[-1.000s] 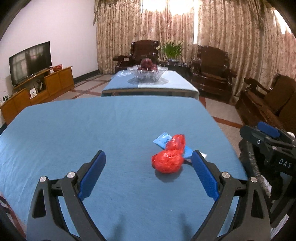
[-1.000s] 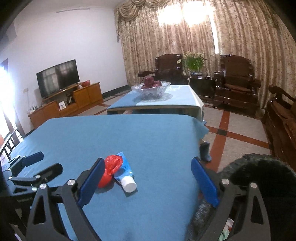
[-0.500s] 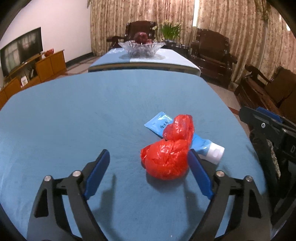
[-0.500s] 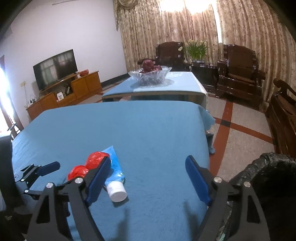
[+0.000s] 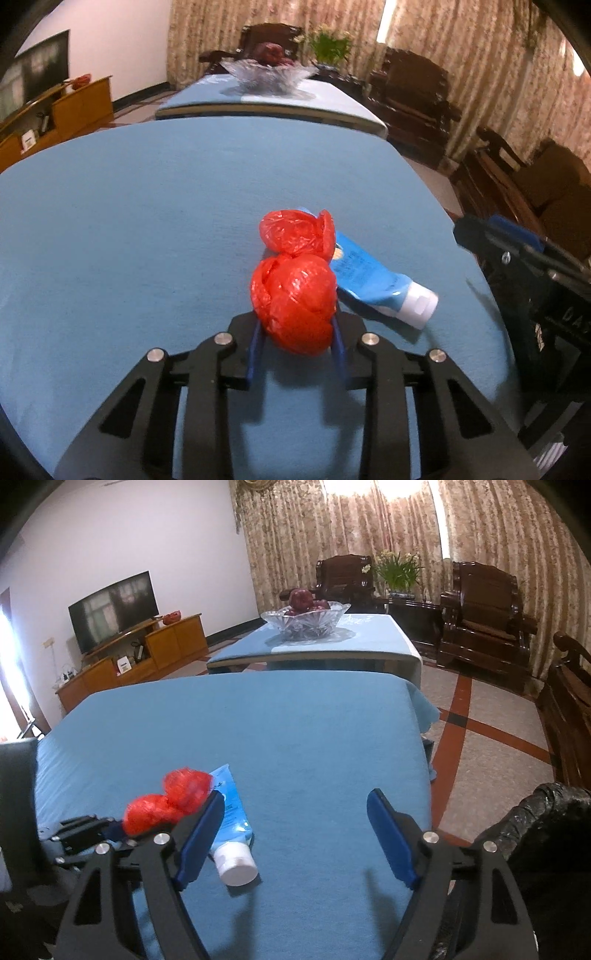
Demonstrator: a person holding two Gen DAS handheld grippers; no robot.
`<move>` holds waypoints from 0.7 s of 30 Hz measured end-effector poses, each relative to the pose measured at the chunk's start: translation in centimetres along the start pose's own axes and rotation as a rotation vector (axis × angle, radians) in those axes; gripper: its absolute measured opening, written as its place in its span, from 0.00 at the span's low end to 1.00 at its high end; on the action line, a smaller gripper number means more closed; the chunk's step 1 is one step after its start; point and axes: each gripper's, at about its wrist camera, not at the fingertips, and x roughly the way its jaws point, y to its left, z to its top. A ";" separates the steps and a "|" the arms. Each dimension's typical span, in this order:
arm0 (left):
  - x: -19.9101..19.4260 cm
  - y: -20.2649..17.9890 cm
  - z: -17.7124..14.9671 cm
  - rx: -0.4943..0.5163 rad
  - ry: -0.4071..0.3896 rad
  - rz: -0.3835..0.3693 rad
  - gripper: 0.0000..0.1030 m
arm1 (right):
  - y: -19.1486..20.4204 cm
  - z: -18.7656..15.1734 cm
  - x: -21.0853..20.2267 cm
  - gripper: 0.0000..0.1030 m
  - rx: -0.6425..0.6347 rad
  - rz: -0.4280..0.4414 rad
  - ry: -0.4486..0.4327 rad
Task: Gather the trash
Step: 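Grasp the red plastic bag with the left tool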
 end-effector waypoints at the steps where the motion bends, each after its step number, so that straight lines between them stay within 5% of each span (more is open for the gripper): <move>1: -0.5 0.4 0.0 -0.009 -0.009 0.008 0.28 | 0.1 0.0 0.0 0.76 -0.003 0.003 0.002; 10: -3.4 4.8 -0.5 -0.075 -0.024 0.164 0.28 | 3.2 -0.7 1.8 0.76 -0.047 0.070 0.056; 17: -3.9 6.2 -0.8 -0.097 -0.022 0.190 0.28 | 4.8 -1.6 4.3 0.75 -0.100 0.072 0.141; 21: -3.5 6.6 -0.9 -0.110 -0.018 0.185 0.28 | 4.7 -1.6 5.3 0.66 -0.091 0.079 0.181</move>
